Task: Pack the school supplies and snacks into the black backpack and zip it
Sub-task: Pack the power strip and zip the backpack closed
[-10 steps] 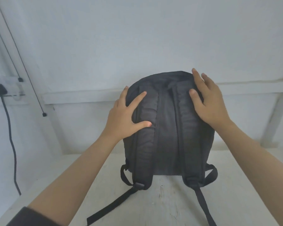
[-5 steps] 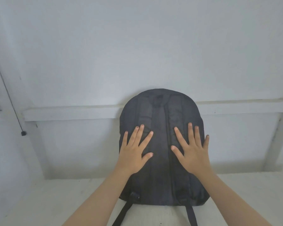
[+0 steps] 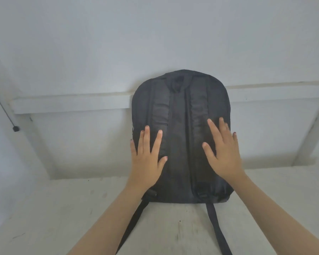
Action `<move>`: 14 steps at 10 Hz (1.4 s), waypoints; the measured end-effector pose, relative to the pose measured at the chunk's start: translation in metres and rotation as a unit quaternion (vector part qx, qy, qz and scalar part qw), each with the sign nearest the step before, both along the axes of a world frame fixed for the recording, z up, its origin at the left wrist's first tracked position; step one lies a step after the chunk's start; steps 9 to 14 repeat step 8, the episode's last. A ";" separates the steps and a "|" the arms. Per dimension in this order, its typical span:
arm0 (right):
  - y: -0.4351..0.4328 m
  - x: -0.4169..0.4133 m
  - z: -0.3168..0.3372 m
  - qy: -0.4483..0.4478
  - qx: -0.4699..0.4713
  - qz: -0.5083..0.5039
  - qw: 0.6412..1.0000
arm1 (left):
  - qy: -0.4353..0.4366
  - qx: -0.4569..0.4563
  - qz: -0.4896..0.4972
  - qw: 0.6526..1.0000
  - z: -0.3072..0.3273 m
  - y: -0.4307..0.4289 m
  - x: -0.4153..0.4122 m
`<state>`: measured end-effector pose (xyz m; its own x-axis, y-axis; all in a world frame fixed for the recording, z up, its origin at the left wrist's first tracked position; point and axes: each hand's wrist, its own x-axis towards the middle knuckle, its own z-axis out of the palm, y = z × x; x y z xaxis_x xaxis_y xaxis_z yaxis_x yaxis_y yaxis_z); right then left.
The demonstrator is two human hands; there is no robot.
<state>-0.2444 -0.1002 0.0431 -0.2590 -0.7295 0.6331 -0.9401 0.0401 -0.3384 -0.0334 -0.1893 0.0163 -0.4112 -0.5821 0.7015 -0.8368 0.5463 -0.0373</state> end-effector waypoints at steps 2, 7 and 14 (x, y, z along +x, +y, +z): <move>0.071 0.029 -0.086 -0.123 -0.039 -0.092 0.987 | 0.062 0.196 0.086 0.975 -0.096 0.068 0.059; 0.133 0.054 -0.082 -0.212 0.243 -0.021 0.946 | 0.199 0.284 -0.031 0.938 -0.085 0.154 0.085; 0.137 0.030 -0.021 -0.269 0.026 0.038 0.962 | 0.365 0.246 -0.122 0.889 -0.003 0.158 0.099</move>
